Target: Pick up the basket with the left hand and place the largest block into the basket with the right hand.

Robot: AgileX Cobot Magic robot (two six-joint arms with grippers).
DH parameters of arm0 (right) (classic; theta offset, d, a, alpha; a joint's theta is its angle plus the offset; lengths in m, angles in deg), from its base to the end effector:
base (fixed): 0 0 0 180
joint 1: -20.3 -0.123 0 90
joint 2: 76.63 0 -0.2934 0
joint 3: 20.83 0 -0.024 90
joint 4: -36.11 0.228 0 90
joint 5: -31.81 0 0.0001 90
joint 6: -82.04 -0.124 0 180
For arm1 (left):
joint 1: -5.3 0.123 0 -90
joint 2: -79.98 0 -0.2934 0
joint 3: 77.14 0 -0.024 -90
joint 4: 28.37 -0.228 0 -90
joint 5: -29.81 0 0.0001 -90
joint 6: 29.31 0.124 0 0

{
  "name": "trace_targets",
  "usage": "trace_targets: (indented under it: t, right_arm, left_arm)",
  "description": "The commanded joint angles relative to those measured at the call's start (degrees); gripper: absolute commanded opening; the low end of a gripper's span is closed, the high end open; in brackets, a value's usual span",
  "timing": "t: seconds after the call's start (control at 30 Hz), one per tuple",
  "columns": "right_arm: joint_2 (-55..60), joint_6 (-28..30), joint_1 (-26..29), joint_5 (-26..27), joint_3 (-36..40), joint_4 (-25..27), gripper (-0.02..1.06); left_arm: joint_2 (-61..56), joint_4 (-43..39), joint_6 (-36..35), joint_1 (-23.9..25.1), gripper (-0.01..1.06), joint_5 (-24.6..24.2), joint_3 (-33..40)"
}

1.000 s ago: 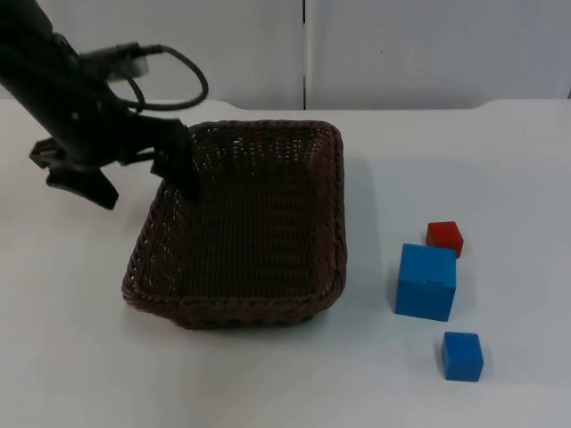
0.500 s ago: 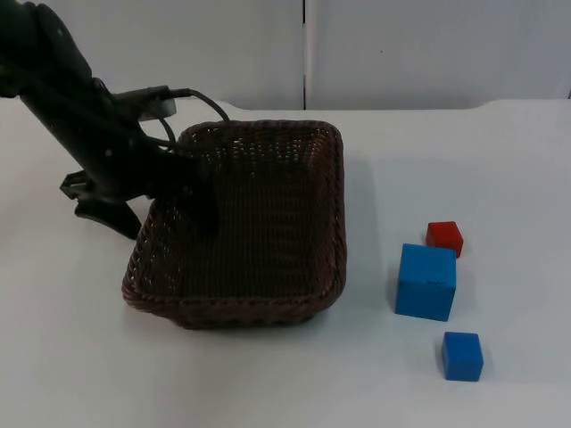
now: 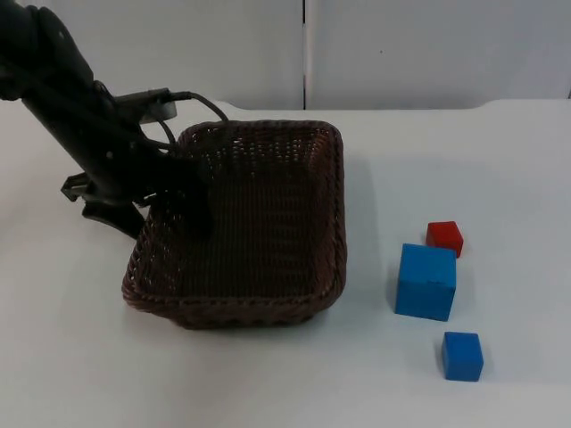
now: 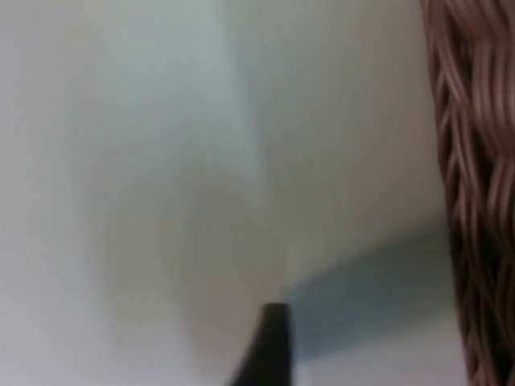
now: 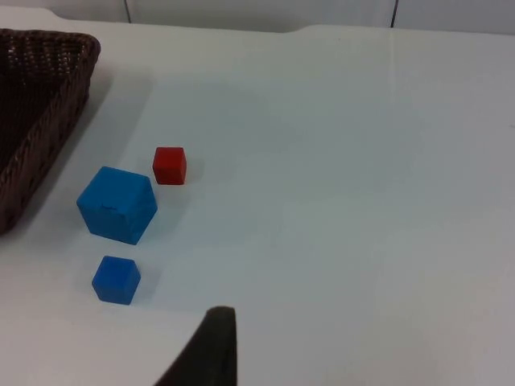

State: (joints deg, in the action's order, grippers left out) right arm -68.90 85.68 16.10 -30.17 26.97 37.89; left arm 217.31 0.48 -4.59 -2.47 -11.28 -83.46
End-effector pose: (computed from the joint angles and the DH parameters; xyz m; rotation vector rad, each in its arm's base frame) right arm -0.0067 0.0029 0.2540 -0.1423 2.0459 0.0433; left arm 0.4179 -0.0967 0.0752 0.3008 2.9012 -0.4886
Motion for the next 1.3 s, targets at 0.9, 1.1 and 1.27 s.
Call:
trace_targets:
  t: [0.9,1.1,1.27]
  right_arm:
    - [-0.16,-0.01,0.48,0.11,0.05,-0.08,1.05]
    - [-0.16,-0.01,0.48,0.11,0.05,-0.08,1.05]
    - [-0.16,-0.01,0.48,0.11,0.05,-0.08,1.05]
  left_arm:
    - [-9.95,3.23,-7.13,-0.15,0.00,-6.42,0.11]
    - [-15.44,4.52,-7.21,-0.15,0.00,-11.28,0.11]
    - [-19.84,4.80,-7.21,-0.15,0.00,-14.45,0.11]
